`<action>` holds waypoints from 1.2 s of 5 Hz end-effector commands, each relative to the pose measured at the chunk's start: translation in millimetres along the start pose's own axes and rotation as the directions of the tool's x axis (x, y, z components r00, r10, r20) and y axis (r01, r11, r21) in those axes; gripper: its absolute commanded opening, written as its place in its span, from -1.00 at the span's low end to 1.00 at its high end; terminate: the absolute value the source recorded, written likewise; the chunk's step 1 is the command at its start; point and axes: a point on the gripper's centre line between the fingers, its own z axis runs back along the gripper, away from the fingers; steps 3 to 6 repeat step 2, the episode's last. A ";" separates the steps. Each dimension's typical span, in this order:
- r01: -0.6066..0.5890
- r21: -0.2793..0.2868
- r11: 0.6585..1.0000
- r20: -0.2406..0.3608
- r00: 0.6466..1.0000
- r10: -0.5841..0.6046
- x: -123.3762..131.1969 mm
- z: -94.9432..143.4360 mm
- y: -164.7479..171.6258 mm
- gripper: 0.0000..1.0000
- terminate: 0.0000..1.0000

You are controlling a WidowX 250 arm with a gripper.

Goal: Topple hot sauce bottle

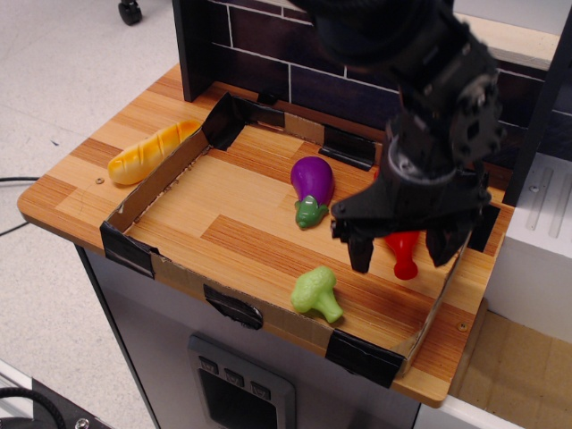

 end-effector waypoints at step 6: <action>-0.003 -0.052 0.999 0.036 0.999 0.005 5.8 18.2 -11.4 1.00 1.00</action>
